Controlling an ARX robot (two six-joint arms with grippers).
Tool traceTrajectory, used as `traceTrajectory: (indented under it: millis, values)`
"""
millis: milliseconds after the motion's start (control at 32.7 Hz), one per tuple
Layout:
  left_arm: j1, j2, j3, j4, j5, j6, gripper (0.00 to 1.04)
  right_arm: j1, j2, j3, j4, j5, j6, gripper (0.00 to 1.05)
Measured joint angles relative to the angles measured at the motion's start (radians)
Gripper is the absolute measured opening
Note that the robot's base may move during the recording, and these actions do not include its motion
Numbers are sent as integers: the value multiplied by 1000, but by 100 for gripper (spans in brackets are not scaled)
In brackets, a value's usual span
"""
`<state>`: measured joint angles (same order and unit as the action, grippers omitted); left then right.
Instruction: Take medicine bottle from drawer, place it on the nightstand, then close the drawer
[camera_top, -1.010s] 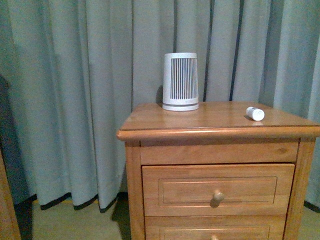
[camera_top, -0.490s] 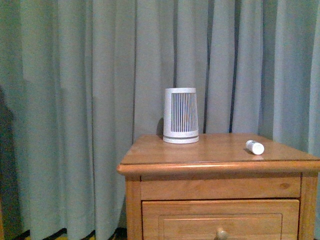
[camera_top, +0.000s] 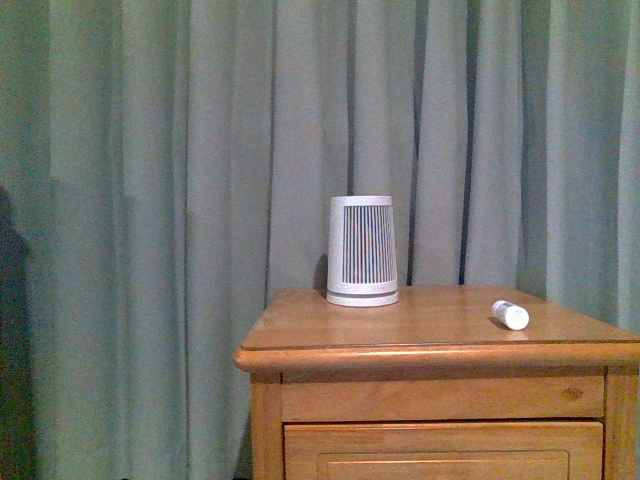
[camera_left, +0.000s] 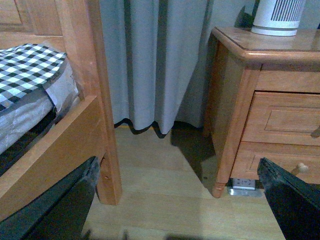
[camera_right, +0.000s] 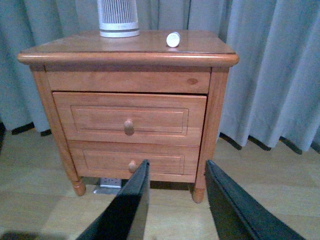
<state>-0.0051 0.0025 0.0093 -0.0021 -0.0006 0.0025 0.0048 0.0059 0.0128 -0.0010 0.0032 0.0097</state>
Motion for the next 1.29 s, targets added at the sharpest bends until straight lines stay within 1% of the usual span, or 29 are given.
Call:
traceTrajectory:
  millis: [214, 245, 520, 765, 1102, 1133, 1286]
  values:
    - [0, 0, 0, 0, 0, 0, 98, -1, 0, 0, 0, 0, 0, 5]
    - [0, 0, 0, 0, 0, 0, 98, -1, 0, 0, 0, 0, -1, 2]
    - [0, 0, 0, 0, 0, 0, 98, -1, 0, 0, 0, 0, -4, 3]
    - [0, 0, 0, 0, 0, 0, 98, -1, 0, 0, 0, 0, -5, 51]
    - [0, 0, 0, 0, 0, 0, 98, -1, 0, 0, 0, 0, -5, 98]
    - [0, 0, 0, 0, 0, 0, 98, -1, 0, 0, 0, 0, -4, 99]
    - [0, 0, 0, 0, 0, 0, 98, -1, 0, 0, 0, 0, -5, 98]
